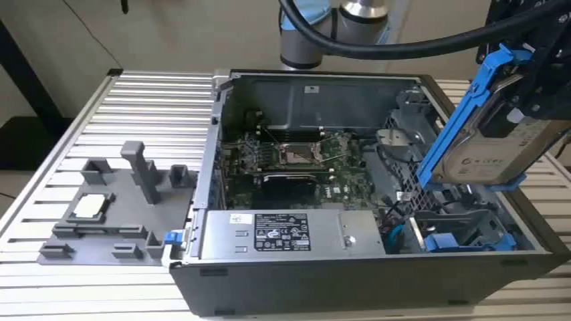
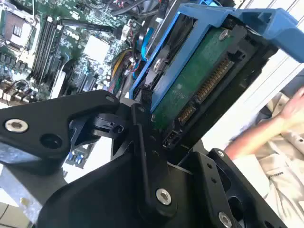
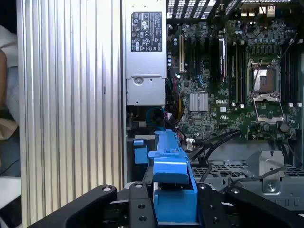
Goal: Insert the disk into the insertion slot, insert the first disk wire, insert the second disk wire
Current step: 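Insert the disk into the insertion slot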
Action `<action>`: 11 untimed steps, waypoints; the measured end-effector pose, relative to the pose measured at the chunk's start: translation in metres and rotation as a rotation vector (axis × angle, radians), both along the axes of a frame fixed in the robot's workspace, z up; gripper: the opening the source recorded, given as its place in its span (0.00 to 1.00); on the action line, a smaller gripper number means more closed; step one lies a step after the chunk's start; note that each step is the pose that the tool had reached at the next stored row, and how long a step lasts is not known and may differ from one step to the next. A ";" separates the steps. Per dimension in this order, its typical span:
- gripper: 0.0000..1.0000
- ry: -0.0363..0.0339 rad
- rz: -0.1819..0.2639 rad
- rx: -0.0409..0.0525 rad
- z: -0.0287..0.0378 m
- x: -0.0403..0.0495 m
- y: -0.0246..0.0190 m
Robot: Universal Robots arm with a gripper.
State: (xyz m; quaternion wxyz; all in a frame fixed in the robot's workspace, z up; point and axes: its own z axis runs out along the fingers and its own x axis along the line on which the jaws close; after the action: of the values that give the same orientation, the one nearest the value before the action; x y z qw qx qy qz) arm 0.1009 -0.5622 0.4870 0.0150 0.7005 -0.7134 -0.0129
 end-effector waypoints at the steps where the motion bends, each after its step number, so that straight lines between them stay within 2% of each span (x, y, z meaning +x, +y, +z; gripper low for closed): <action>1: 0.33 0.0000 0.000 0.0000 0.0000 0.0000 0.0000; 11: 0.33 0.0000 0.000 0.0000 -0.0022 0.0000 0.0000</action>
State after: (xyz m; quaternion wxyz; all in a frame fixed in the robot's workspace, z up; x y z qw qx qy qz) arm 0.1010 -0.5622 0.4848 0.0150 0.7005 -0.7134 -0.0129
